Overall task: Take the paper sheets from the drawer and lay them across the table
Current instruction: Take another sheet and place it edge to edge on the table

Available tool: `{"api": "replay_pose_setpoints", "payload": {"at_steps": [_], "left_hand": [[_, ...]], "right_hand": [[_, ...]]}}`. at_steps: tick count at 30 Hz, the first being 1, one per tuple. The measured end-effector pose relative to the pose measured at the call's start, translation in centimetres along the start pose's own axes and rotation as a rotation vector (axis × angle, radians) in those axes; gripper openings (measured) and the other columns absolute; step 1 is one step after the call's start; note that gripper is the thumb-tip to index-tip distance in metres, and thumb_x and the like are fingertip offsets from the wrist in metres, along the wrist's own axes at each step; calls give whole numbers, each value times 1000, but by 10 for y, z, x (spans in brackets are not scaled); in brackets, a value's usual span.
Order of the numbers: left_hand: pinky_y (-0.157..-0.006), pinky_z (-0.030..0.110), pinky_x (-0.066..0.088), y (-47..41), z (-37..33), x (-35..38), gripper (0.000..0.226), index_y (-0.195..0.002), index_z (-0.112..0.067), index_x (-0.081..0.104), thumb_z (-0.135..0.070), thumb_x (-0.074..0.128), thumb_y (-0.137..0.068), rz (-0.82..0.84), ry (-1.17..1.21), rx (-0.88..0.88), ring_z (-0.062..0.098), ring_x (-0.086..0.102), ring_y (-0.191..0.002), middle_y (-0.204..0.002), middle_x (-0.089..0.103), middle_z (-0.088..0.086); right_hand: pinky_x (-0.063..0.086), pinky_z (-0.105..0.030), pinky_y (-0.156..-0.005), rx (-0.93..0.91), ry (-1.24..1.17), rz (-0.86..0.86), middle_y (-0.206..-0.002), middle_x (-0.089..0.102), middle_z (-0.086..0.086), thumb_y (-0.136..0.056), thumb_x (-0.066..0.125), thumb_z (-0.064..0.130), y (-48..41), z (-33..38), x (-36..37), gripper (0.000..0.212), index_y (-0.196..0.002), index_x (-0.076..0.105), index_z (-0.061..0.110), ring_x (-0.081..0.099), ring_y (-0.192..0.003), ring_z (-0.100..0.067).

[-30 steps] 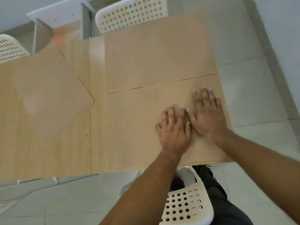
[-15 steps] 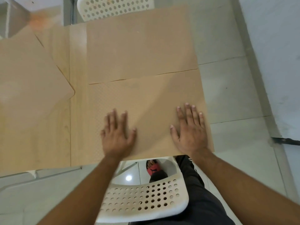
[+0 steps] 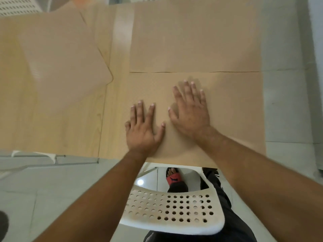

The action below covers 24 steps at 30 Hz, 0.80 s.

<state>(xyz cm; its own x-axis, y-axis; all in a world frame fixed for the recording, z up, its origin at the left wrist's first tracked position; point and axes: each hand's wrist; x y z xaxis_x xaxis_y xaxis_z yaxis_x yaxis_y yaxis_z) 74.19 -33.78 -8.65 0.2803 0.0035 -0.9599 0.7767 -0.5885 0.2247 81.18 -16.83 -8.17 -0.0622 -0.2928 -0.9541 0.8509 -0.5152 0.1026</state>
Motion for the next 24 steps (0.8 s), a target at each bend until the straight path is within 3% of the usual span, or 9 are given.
{"api": "replay_pose_setpoints", "payload": {"at_steps": [8,15,24], "left_hand": [[-114,56,21,-4,2,3,77,-157,-42,1,-72,25,-90,30,25,-24,24,-9,-155,-168,-11,-2],[-117,59,15,-81,-20,-17,62,-155,-47,6,-62,25,-98,20,115,-50,27,-11,-154,-168,-8,0],[-115,57,17,-82,-25,-15,68,-154,-52,5,-73,23,-92,1,56,-83,25,-6,-154,-168,-5,-5]], "right_hand": [[11,-55,-121,-47,110,-50,-163,20,-20,-93,37,59,-14,-9,17,73,-156,28,24,15,-151,-38],[12,-57,-120,-43,126,-39,-165,17,-17,-93,35,63,-17,-8,18,72,-157,25,31,14,-151,-38],[12,-56,-120,9,76,-52,-166,20,-6,-90,38,68,-16,-23,15,72,-154,30,38,18,-152,-32]]}}
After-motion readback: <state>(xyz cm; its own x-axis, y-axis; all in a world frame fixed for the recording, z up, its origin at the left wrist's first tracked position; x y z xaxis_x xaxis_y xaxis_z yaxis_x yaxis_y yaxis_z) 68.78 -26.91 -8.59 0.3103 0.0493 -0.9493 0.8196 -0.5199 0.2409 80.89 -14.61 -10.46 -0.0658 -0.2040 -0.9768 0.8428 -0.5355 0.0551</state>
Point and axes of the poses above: each hand's wrist, its own y-axis away from the middle knuckle, its own x-axis out of the palm, z = x × y
